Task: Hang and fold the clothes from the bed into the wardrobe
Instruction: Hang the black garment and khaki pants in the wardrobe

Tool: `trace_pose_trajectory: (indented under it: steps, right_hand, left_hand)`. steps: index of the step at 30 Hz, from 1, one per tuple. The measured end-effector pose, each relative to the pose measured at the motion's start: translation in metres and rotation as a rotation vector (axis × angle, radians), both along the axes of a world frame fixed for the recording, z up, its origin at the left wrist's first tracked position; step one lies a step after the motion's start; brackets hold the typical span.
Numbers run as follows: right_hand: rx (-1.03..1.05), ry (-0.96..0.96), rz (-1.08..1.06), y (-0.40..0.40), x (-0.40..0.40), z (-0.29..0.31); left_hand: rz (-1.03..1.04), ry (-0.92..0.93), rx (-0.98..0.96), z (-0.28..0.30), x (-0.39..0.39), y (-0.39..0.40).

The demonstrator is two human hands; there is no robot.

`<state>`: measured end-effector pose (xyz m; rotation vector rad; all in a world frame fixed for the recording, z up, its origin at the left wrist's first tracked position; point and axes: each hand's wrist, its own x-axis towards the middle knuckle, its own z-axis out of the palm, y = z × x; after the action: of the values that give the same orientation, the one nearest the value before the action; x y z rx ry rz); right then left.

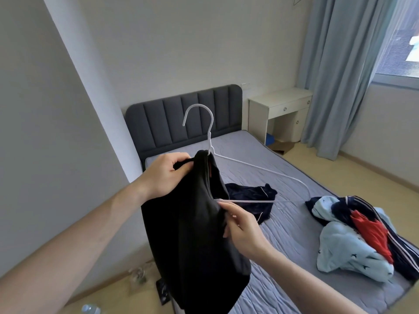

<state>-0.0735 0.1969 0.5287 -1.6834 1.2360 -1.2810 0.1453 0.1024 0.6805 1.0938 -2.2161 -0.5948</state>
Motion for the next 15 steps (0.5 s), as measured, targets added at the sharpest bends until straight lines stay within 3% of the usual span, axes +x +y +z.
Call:
trace_pose_trajectory:
  steps: [4, 6, 9, 15]
  right_hand:
    - [0.137, 0.112, 0.101, -0.026, 0.000, 0.007]
    - [0.193, 0.289, 0.136, -0.032, -0.008, 0.012]
    - [0.166, 0.643, 0.133, -0.027, -0.029, 0.022]
    - [-0.036, 0.815, 0.018, 0.000, -0.099, 0.014]
  left_hand:
    - [-0.015, 0.025, 0.022, 0.005, 0.000, 0.003]
    - [-0.002, 0.022, 0.028, 0.006, 0.005, 0.001]
    - [0.042, 0.036, 0.033, 0.003, 0.018, -0.003]
    - [0.257, -0.079, -0.051, -0.011, 0.070, -0.019]
